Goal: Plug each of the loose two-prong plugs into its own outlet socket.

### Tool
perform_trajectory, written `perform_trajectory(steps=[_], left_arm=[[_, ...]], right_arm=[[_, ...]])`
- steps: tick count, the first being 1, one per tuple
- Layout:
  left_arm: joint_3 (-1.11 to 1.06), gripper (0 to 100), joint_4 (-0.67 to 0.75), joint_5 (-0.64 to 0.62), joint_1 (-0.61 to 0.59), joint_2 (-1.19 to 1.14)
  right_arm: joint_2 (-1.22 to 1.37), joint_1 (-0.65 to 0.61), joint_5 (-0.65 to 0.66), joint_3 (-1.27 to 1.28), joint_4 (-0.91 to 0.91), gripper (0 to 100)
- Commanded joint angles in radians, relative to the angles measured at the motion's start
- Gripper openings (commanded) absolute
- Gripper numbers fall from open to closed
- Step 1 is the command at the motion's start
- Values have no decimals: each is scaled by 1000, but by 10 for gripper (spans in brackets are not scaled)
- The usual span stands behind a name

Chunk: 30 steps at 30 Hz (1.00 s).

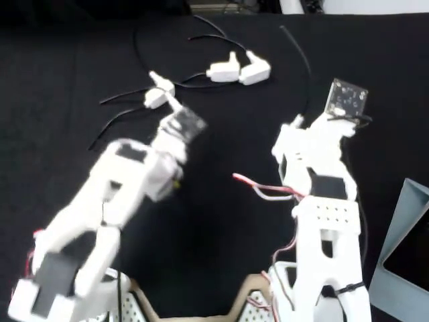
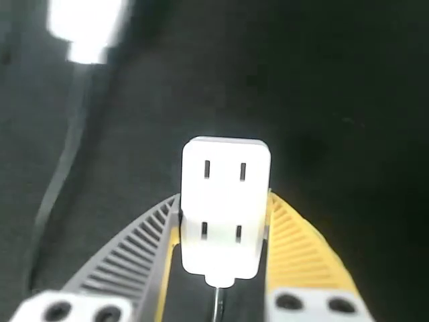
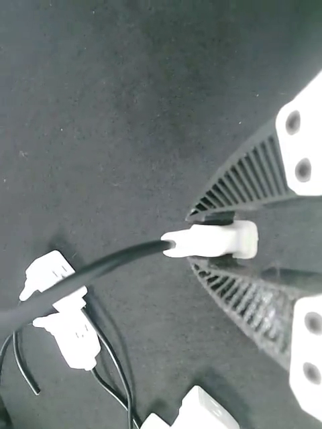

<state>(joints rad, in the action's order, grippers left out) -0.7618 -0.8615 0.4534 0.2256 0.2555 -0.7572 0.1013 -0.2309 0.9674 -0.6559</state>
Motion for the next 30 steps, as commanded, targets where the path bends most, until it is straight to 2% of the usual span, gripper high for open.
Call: perform_trajectory(steps=[1,4,8,9,14,18,23,27,30], left_arm=[[-189,89,-9,-5,130,245],[-278,112,-8,-2,165,331],[-321,313,-15,-6,142,381],[-318,338,-15,-8,125,391],[-283,309,-87,-2,62,499],[-282,306,-158,-9,-36,654],[-377,306,-158,-49,-202,835],[-513,311,-150,-38,-197,941],[-567,311,-149,-5,-134,976]], right_arm=[[-24,-14,9,-4,-5,13],[-24,-14,9,-4,-5,13],[-24,-29,9,-4,-6,13],[-25,-38,9,-7,-18,13],[-159,-129,28,-24,-130,13],[-320,-293,69,21,-190,12],[-406,-500,66,116,-190,12],[-389,-565,64,139,-186,12],[-390,-563,64,143,-155,12]])
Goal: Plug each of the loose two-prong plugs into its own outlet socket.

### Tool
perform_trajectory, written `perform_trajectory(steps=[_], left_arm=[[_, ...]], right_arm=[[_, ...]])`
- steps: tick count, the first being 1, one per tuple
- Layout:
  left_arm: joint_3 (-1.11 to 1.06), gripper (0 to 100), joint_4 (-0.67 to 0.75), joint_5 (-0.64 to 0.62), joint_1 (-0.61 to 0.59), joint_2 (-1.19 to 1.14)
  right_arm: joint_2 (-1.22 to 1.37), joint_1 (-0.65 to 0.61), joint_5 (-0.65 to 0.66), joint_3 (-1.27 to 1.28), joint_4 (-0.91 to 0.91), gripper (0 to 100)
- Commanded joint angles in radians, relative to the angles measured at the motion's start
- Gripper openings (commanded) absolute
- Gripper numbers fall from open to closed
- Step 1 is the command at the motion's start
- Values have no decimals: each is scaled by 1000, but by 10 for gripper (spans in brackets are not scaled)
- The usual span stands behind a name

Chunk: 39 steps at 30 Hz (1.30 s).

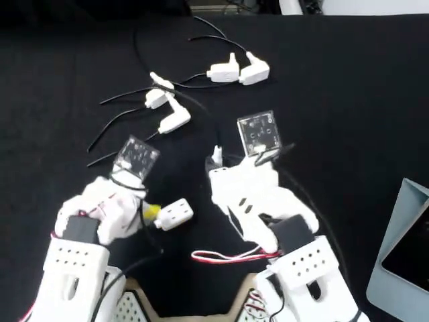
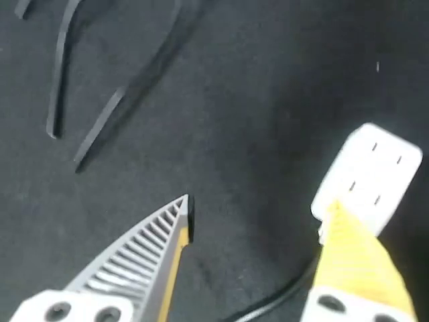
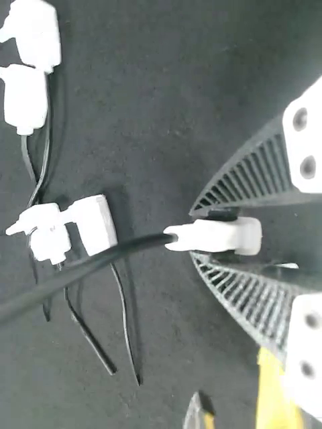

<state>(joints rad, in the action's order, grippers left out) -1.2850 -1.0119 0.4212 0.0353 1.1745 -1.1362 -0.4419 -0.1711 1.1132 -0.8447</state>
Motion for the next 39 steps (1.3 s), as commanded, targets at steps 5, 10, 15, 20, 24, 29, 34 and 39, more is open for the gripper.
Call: perform_trajectory(steps=[5,10,15,20,24,29,34,39], left_arm=[[-73,312,51,29,125,57],[-87,312,84,29,159,40],[-61,312,95,29,245,-89],[24,311,161,26,262,-292],[91,306,226,25,262,-482],[168,214,316,6,260,-649],[223,74,379,8,208,-680],[248,73,431,8,120,-680]], right_arm=[[-7,23,5,-1,46,12],[-7,127,5,10,48,13],[-12,133,5,65,80,13],[-12,137,5,88,106,13],[-12,137,5,90,106,13],[-12,137,5,90,104,13],[-12,137,5,90,104,13],[-12,135,6,91,104,13]])
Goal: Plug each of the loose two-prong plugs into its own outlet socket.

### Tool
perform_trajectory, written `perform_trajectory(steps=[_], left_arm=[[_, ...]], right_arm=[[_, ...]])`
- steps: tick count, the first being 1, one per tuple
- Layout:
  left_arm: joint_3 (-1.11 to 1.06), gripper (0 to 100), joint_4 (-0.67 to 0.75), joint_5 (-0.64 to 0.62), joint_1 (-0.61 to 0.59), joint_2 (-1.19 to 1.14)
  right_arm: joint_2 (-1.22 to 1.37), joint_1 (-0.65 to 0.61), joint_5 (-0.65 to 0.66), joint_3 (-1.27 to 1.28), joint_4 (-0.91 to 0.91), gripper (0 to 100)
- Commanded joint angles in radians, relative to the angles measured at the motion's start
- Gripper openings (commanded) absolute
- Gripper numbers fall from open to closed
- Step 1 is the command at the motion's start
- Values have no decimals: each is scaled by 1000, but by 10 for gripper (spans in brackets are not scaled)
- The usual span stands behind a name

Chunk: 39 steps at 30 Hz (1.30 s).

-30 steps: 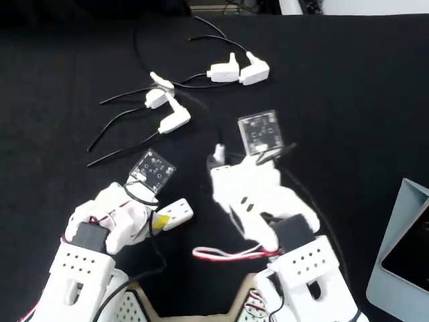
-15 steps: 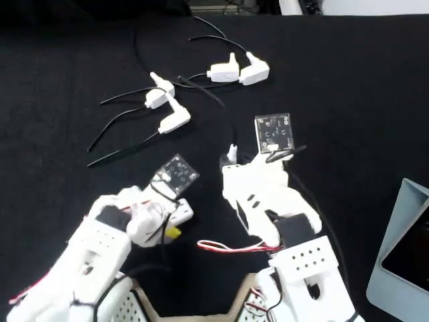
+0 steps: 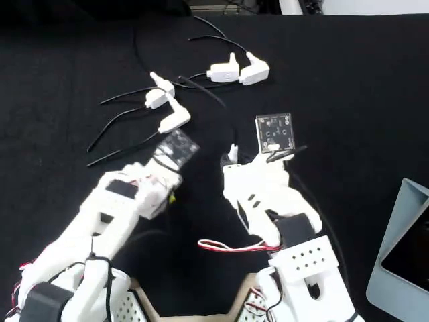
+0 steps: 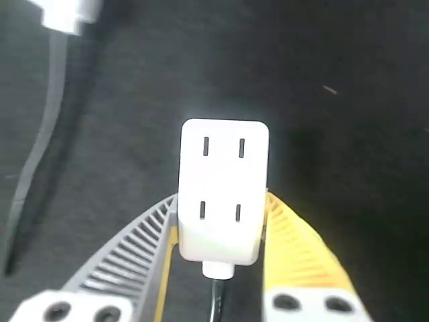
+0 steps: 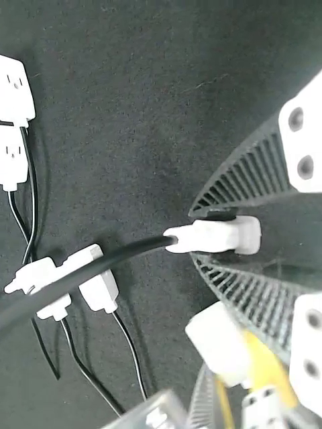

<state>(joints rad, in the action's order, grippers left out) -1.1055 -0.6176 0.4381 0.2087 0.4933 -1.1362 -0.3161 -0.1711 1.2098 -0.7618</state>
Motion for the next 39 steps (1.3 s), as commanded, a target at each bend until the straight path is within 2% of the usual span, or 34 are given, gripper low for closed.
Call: perform_trajectory(steps=[1,6,9,13,22,26,31,39], left_arm=[[68,98,35,-9,-58,2],[67,306,-38,-35,-67,3],[67,309,-41,-94,-67,5],[51,309,-41,-126,-90,43],[-85,314,-83,-160,-280,373],[-145,310,-166,-170,-346,531],[-231,310,-181,-247,-426,678],[-280,310,-183,-249,-483,756]], right_arm=[[-12,8,6,-5,21,13],[-7,6,9,-7,25,13],[-5,-12,6,-13,25,13],[-2,-109,6,-4,64,13],[173,-183,12,-67,203,13],[303,-250,12,-77,330,12],[429,-324,14,-74,477,12],[596,-382,15,-53,674,12]])
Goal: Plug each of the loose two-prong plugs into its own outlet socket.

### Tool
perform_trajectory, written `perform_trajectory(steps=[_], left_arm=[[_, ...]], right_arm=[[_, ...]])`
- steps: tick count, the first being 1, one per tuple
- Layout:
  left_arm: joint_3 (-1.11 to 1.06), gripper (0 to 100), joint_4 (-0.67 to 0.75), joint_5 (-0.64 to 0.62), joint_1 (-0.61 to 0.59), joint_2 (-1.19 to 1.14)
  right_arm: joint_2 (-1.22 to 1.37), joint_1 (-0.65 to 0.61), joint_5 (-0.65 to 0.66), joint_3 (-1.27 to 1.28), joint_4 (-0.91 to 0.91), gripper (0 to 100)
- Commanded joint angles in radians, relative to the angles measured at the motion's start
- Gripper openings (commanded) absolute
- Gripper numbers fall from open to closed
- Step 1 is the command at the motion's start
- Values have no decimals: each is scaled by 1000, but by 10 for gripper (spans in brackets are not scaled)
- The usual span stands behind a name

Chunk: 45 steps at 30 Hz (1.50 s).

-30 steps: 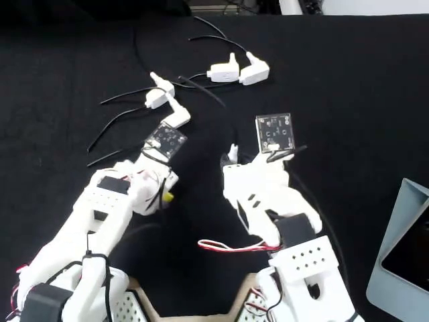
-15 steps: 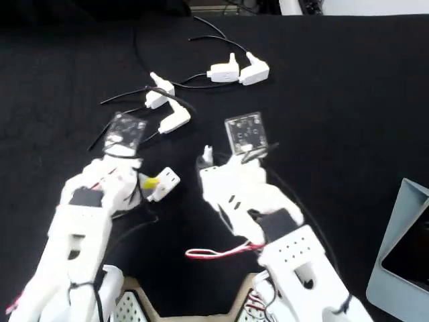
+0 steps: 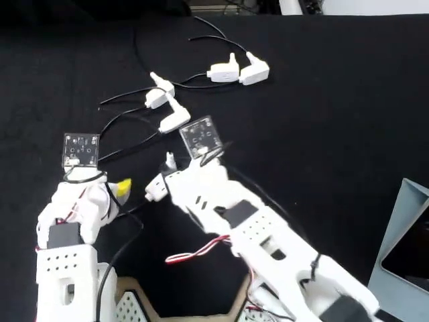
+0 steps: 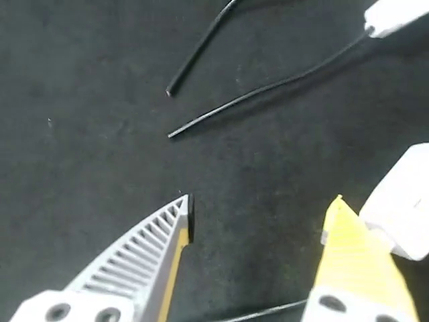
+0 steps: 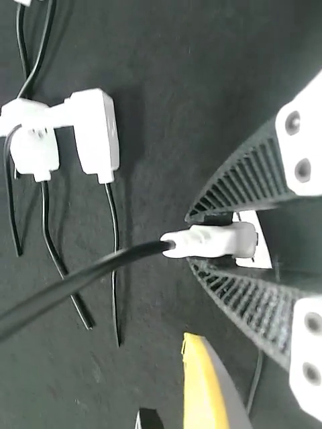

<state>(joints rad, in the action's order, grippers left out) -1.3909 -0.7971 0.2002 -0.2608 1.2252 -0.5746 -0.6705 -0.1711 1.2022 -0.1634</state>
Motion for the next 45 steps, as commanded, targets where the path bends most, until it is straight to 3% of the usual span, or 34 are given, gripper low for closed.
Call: perform_trajectory(steps=[1,9,14,22,31,42,45], left_arm=[[4,310,-3,-11,-13,25],[13,310,8,-57,-5,32],[62,313,71,-198,5,32],[143,310,77,-304,168,34],[194,310,75,-327,197,34],[194,310,69,-319,328,34],[194,310,66,-267,352,34]], right_arm=[[47,-34,18,-33,106,12],[25,-38,181,125,382,11],[-61,-38,175,134,279,11],[-200,-86,176,197,245,11],[-367,-98,173,239,129,11],[-501,-98,118,246,-9,11],[-501,-98,118,246,-9,11]])
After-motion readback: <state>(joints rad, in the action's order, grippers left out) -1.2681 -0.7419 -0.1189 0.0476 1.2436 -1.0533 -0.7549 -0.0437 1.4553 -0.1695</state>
